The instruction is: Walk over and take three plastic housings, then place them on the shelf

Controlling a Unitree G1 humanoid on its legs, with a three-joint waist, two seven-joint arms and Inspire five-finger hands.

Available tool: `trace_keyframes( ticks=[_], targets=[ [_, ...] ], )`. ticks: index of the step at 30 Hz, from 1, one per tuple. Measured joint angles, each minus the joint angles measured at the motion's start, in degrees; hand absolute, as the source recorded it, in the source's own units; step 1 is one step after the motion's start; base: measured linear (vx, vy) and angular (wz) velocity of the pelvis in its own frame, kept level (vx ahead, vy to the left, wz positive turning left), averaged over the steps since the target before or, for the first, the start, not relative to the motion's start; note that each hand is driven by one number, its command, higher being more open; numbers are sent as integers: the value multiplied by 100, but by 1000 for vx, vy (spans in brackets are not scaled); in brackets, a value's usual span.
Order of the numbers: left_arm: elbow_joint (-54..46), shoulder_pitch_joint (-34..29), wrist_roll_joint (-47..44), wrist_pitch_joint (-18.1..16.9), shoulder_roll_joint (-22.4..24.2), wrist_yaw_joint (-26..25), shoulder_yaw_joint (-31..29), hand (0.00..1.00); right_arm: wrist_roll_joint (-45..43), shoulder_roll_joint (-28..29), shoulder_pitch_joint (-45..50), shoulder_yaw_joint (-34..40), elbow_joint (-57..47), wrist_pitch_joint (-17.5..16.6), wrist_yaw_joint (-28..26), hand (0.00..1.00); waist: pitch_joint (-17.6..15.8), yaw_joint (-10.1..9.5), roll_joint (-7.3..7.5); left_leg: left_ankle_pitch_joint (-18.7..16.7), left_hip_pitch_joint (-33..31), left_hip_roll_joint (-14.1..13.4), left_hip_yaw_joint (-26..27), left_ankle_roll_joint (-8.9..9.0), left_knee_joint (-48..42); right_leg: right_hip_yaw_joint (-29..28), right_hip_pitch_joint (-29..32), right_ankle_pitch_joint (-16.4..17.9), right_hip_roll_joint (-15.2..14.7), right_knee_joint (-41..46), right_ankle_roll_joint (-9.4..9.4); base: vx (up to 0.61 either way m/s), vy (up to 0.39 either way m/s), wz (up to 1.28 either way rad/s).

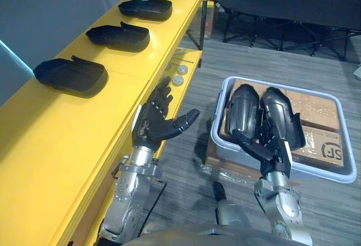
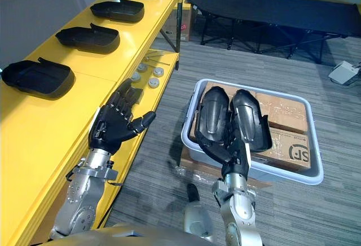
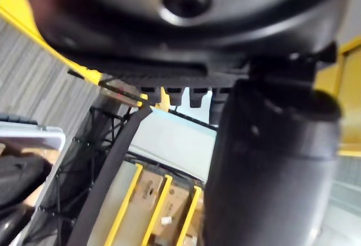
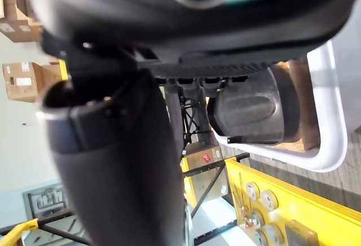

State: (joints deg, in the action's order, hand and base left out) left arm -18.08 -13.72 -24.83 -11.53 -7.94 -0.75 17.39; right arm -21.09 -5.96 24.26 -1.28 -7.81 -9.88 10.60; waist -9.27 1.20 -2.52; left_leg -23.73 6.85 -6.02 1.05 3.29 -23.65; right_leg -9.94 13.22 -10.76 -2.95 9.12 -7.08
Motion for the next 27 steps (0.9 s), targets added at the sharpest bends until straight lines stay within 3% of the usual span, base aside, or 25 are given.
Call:
trace_keyframes(
  ticks=[1, 2, 3, 4, 5, 6, 8, 10, 11, 12, 13, 14, 15, 16, 17, 18, 19, 20, 21, 22, 24, 25, 26, 27],
  targets=[
    [-37, 32, 41, -22, -71, -9, -18, 100, -57, 109, 6, -83, -2, -197, -60, 100, -89, -3, 242, -42, -5, 162, 107, -72, -73, 66, 45, -37, -120, -2, -30, -262, 9, -55],
    [-35, 76, 75, -60, -223, -70, -104, 100, -126, 149, -139, -195, -1, -281, -158, 100, -185, 1, 435, -38, -103, 268, 234, -97, -149, 22, 105, -485, -174, -274, -114, -320, -5, -70],
    [-19, 62, 94, -59, -272, -100, -175, 100, -133, 130, -218, -251, 5, -304, -213, 100, -150, -22, 422, -37, -226, 180, 295, -128, -126, 54, 102, -977, -178, -676, -316, -374, -41, -85],
    [108, 119, 142, -50, -266, -125, -372, 100, -121, 115, -429, -337, 69, -334, -230, 100, -213, -74, 338, 9, -417, 11, 492, -119, -169, 456, 435, -307, -145, 251, 222, -346, -45, -59],
    [217, 94, 144, -37, -244, -207, -483, 100, -92, 91, -580, -447, 169, -332, -149, 100, -192, -116, 262, 151, -533, -153, 504, -76, -156, 891, 645, 692, -203, 1612, 683, -306, -35, -40],
    [228, 45, 123, -31, -229, -240, -529, 100, -43, 83, -661, -538, 225, -332, -89, 100, -197, -115, 222, 222, -550, -241, 494, -44, -140, 1041, 648, 985, -272, 2035, 661, -264, -41, -12],
    [229, -95, 26, -31, -181, -291, -822, 100, 158, 64, -1024, -929, 522, -324, 136, 100, -144, -280, 180, 405, -727, -499, 511, 102, -145, 1314, 243, 1524, -876, 2678, 651, -203, -120, -22],
    [229, -98, -41, -31, -182, -290, -945, 100, 330, 68, -1253, -1143, 723, -267, 191, 100, -118, -393, 171, 458, -952, -681, 548, 206, -280, 1294, 41, 1576, -1323, 2670, 655, -125, -191, -35],
    [229, -101, -190, -41, -184, -291, -975, 100, 505, 88, -1342, -1260, 796, -153, 183, 100, -113, -472, 160, 477, -1142, -871, 565, 347, -420, 1268, -67, 1544, -1536, 2570, 610, -144, -320, -49],
    [230, -104, -267, -41, -187, -291, -981, 100, 543, 134, -1393, -1309, 810, -78, 152, 100, -106, -482, 170, 498, -1271, -1049, 560, 506, -522, 1201, -173, 1468, -1606, 2382, 480, -135, -352, -50],
    [245, -113, -370, -39, -196, -291, -973, 100, 609, 175, -1394, -1348, 812, -42, 136, 100, -92, -478, 198, 529, -1338, -1217, 546, 687, -562, 1131, -340, 1304, -1590, 2063, 198, -118, -458, -45],
    [276, -150, -471, -35, -207, -292, -966, 100, 661, 188, -1322, -1374, 812, -38, 88, 100, -73, -437, 323, 635, -1338, -1330, 541, 901, -527, 1179, -659, 1360, -1576, 1562, -452, -103, -571, -42],
    [329, -171, -518, -20, -185, -319, -934, 100, 620, 119, -1278, -1336, 805, -7, 35, 100, -19, -408, 410, 730, -1329, -1422, 513, 1062, -425, 1334, -762, 1842, -1519, 1438, -782, -125, -729, -31],
    [436, -164, -587, 41, -89, -385, -850, 100, 603, -40, -1242, -1162, 807, 75, -16, 100, -38, -330, 364, 922, -1352, -1537, 365, 1082, -329, 1540, -764, 2385, -1405, 1471, -779, -100, -617, -10],
    [537, -151, -632, 75, 25, -417, -745, 100, 578, -153, -1224, -1046, 822, 120, -22, 100, -81, -252, 257, 1077, -1399, -1615, 211, 1002, -317, 1625, -764, 2483, -1305, 1542, -727, -114, -559, 20],
    [664, -177, -700, 198, 180, -438, -577, 100, 475, -338, -1123, -864, 878, 166, -54, 100, -109, -133, 136, 1427, -1524, -1692, 23, 692, -326, 1750, -794, 2510, -1172, 1616, -614, -102, -505, 43],
    [720, -288, -913, 292, 277, -406, -357, 100, 436, -461, -922, -567, 947, 167, -118, 100, -113, -50, 139, 1951, -1670, -1715, 29, 17, -377, 1919, -889, 2528, -1102, 1550, -443, -120, -555, 56],
    [746, -418, -931, 299, 293, -329, -164, 100, 438, -585, -724, -323, 947, 161, -126, 100, -119, 4, 135, 2352, -1783, -1768, 124, -143, -391, 2100, -1019, 2501, -1027, 1384, -259, -97, -407, 40],
    [751, -486, -929, 303, 294, -269, -78, 100, 438, -661, -653, -223, 947, 161, -119, 100, -140, 0, 169, 2345, -1797, -1739, 188, 25, -410, 2131, -1044, 2471, -1024, 1323, -178, -123, -296, 11],
    [749, -581, -935, 303, 290, -171, 58, 100, 436, -818, -602, -78, 947, 160, -112, 100, -91, -33, 89, 2196, -1763, -1533, 376, 206, -415, 2137, -1039, 2388, -959, 1171, -37, -122, -191, -10],
    [743, -648, -1067, 296, 284, 30, 133, 100, 375, -934, -604, 33, 947, 157, -112, 100, -43, -46, 11, 1878, -1734, -1228, 676, 185, -350, 2126, -1040, 2219, -888, 929, 49, -94, -141, -9],
    [742, -663, -1076, 291, 284, 108, 135, 100, 277, -978, -606, 42, 946, 152, -134, 100, -25, -111, -15, 1718, -1692, -953, 682, 260, -223, 2103, -1040, 2054, -877, 711, 66, -65, -59, -7],
    [741, -685, -1074, 285, 278, 133, 127, 100, 187, -985, -617, 41, 946, 154, -164, 100, 7, -182, -67, 1580, -1620, -703, 704, 215, 20, 2086, -1039, 1870, -855, 497, 53, -58, -26, -7],
    [742, -696, -1073, 282, 271, 138, 118, 100, 148, -983, -629, 34, 946, 154, -177, 100, 29, -205, -99, 1528, -1544, -633, 717, 182, 216, 2088, -1031, 1796, -841, 410, 27, -48, 34, -4]
  ],
)
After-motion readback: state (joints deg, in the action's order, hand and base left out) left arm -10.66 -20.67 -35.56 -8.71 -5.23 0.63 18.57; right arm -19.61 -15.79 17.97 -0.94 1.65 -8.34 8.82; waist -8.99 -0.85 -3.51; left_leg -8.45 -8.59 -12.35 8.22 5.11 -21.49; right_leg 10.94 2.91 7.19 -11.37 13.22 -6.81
